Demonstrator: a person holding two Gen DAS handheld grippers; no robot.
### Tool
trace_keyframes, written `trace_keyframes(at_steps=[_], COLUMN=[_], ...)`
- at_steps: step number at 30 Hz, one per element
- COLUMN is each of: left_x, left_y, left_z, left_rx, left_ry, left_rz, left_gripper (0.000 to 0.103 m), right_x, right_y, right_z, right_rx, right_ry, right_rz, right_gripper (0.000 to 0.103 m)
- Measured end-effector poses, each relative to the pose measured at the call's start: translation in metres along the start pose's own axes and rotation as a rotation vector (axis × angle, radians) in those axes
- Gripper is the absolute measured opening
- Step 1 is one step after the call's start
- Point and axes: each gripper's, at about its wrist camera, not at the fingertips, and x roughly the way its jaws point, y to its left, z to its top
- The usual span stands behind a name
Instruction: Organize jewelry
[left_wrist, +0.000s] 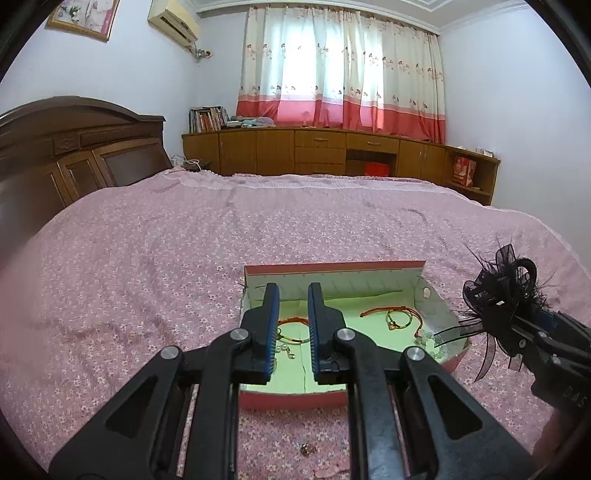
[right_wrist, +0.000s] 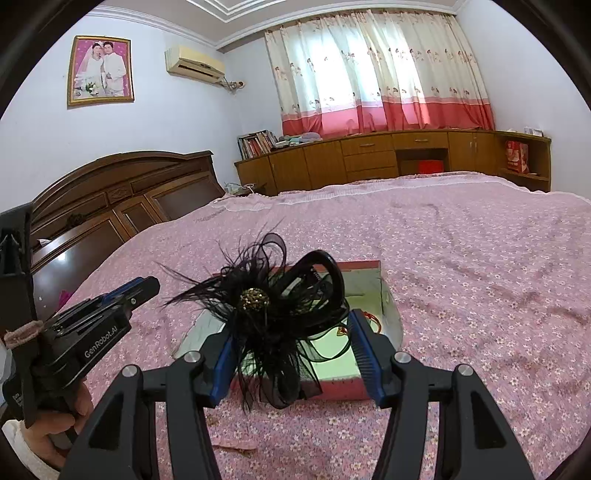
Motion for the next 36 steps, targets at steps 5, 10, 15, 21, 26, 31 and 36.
trace_keyframes(at_steps=[5, 10, 15, 21, 26, 31, 36], left_x=[0.013, 0.02, 0.02, 0.021, 0.026, 0.033, 0.036], left_y=[0.005, 0.014, 0.014, 0.008, 0.005, 0.002, 0.001], left_z=[-0.004, -0.023, -0.046, -0.063, -0.08, -0.095, -0.104], left_rx=[-0.031, -0.059, -0.06, -0.043, -0.054, -0.061, -0.061], left_ry=[0.049, 0.131, 0.218, 0.279, 0.343, 0.393, 0.419], left_rz=[-0.028, -0.051, -0.075, -0.093, -0.115, -0.124, -0.129], left_gripper=[0.007, 0.007, 0.008, 0.008, 0.009, 0.009, 0.009], right_x=[0.013, 0.02, 0.022, 0.018, 0.015, 0.013, 0.012], right_y=[-0.004, -0.01, -0.012, -0.014, -0.017, -0.022, -0.026], right_z=[-0.001, -0.009, -0.021, -0.028, -0.031, -0.036, -0.041], right_rx=[0.004, 0.023, 0.03, 0.043, 0.054, 0.071, 0.084], right_ry=[0.022, 0.055, 0.086, 0.1, 0.105, 0.111, 0.121], right_rz=[-0.008, -0.01, -0.009, -0.008, -0.011, -0.014, -0.016], right_gripper=[0.059, 0.059, 0.059, 0.059, 0.059, 0.059, 0.059])
